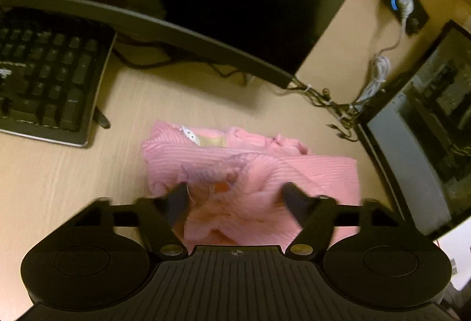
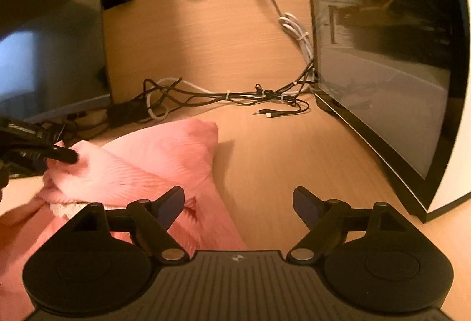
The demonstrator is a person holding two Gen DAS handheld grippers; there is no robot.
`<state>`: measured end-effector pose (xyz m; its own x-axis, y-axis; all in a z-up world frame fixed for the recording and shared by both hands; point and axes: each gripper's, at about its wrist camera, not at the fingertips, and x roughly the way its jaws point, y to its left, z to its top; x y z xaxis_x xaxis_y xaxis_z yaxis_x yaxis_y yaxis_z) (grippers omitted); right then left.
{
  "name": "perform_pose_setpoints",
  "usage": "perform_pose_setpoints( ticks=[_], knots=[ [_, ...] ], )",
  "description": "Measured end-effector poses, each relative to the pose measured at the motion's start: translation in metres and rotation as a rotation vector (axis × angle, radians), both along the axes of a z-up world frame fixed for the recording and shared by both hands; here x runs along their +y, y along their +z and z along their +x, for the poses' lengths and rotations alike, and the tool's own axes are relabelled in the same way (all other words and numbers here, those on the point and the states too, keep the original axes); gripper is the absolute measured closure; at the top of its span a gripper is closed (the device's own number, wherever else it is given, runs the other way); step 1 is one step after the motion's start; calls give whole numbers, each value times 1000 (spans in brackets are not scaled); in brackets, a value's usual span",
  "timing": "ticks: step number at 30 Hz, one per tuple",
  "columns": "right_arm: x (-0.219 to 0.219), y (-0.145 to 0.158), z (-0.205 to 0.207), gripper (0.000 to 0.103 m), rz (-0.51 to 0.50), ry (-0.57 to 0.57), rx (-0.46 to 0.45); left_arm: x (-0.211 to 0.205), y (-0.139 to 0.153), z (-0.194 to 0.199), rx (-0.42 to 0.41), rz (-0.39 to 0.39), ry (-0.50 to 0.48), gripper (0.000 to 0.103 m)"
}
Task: Fold clothes
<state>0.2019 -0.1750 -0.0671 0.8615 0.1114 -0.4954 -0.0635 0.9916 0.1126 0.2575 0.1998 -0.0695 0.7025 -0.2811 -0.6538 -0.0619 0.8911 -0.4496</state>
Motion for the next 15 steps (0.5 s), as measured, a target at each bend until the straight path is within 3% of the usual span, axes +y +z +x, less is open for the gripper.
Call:
perform_pose_setpoints(
  ticks=[2, 3, 4, 7, 9, 11, 12, 13, 15],
  knots=[
    [-1, -1, 2, 19, 3, -6, 9, -4, -2, 9, 12, 26, -29, 71],
    [-2, -2, 2, 19, 6, -10, 12, -6, 2, 11, 2, 32, -51, 78],
    [-3, -2, 3, 19, 10, -16, 13, -9, 12, 9, -40, 33, -81, 83],
    [-6, -4, 4, 18, 19, -32, 18, -14, 55, -6, -215, 108, -154, 83],
    [-7, -5, 5, 17, 23, -38, 22, -10, 62, -15, -262, 146, -180, 80],
    [-8, -5, 6, 16, 24, -41, 26, -6, 57, -23, -277, 178, -197, 64],
    [-7, -5, 6, 15, 21, -40, 26, -3, 45, -25, -260, 194, -198, 57],
    [-7, -5, 7, 14, 18, -38, 27, -1, 31, -27, -225, 217, -199, 44],
    [-6, -6, 6, 10, 10, -36, 23, 6, 5, -30, -128, 268, -185, 39]
  ],
)
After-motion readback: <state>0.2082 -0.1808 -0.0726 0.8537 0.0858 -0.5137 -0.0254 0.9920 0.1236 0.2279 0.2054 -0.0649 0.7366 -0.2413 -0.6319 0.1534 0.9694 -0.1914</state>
